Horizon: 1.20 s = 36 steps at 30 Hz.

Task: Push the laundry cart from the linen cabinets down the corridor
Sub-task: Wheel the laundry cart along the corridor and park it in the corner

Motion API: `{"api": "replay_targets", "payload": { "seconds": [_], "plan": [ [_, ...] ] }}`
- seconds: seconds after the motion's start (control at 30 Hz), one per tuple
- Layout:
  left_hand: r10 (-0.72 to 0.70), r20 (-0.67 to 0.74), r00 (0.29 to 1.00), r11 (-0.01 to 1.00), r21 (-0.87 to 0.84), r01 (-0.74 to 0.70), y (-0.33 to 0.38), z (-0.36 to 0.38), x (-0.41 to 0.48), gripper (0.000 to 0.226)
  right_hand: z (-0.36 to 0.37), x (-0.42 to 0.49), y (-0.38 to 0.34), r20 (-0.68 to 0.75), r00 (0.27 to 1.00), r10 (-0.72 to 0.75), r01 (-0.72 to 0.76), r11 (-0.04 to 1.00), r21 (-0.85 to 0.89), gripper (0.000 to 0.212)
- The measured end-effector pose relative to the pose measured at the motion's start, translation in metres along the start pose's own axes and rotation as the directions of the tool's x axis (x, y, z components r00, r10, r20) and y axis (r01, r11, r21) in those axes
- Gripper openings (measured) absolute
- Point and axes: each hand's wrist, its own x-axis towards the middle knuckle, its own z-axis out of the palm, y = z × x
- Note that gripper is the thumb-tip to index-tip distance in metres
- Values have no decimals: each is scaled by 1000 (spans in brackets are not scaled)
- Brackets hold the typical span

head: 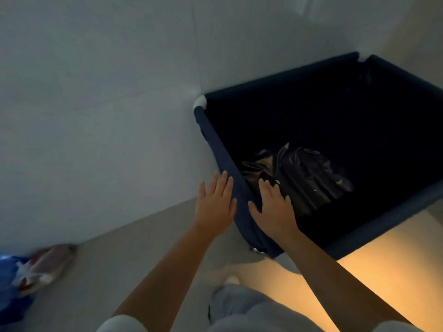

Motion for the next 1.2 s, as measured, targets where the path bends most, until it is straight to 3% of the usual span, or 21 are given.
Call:
{"api": "replay_targets", "payload": {
  "seconds": [0.4, 0.63, 0.77, 0.87, 1.03, 1.2],
  "plan": [
    [329, 30, 944, 944, -6, -329, -30, 5, 135, 55, -11, 67, 9, -75, 943, 323, -317, 945, 80, 67],
    [637, 79, 767, 771, -70, -633, -35, 15, 175, 58, 0, 76, -8, -139, 856, 498, -494, 867, 64, 68],
    [759, 74, 647, 651, -132, -748, -50, 20, 193, 58, 17, 78, -31, -142, 756, 639, -622, 769, 152, 68],
    [814, 74, 576, 579, -179, -795, -66, 25, 206, 57, 32, 77, -50, -153, 654, 741, -709, 671, 219, 69],
    [860, 51, 507, 507, -185, -842, -89, 30, 217, 47, 56, 72, -70, -164, 554, 816, -802, 576, 157, 69],
    [889, -21, 458, 452, -133, -882, -89, 30, 224, 53, 64, 71, -75, -258, 555, 791, -809, 585, 55, 64]
  ]
}}
